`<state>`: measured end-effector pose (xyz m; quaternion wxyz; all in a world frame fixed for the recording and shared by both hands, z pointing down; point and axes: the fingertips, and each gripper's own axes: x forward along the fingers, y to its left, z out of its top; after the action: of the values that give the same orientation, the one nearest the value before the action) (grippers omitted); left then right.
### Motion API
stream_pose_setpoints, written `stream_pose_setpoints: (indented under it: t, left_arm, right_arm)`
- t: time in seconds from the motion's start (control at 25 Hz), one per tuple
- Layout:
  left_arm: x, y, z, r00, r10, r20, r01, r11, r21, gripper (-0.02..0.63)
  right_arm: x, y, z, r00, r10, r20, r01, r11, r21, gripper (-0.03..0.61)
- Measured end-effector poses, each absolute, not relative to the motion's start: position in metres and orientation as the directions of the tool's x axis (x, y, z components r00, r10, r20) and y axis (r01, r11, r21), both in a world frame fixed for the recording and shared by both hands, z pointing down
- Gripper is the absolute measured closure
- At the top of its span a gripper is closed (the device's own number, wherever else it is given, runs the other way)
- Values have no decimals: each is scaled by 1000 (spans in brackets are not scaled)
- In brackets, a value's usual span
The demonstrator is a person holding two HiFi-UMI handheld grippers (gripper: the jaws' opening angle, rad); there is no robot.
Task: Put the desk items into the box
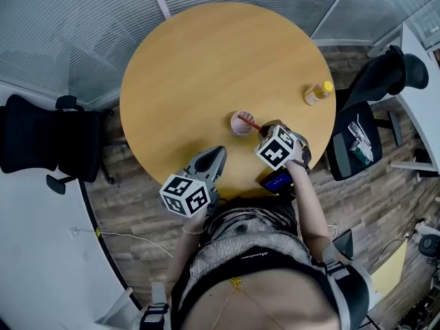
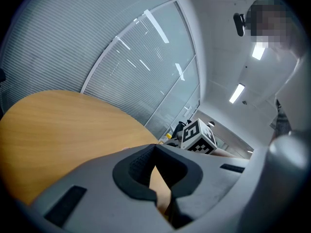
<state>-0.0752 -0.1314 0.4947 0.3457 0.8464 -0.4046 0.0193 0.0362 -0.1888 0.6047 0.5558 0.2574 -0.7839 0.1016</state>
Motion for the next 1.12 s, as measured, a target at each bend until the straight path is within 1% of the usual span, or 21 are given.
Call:
stream_pose_setpoints:
  t: [0.8,0.96,1.12]
  left_arm:
    - [-89,-139,502,656,-686,314,-703,-406,583,612]
    - [-94,-142,504,650,-692,314,-707,-398,585,612]
    - [-97,-146,504,647,-695,313,-708,-395,586,612]
  right_arm:
    - [15,-196,626,-148,-216,965,-381,913,146,517]
    - [8,-196,627,-159,-198,967,-371,920,127,517]
    - [0,-197,628,-212,-169,962,-397,915,73,517]
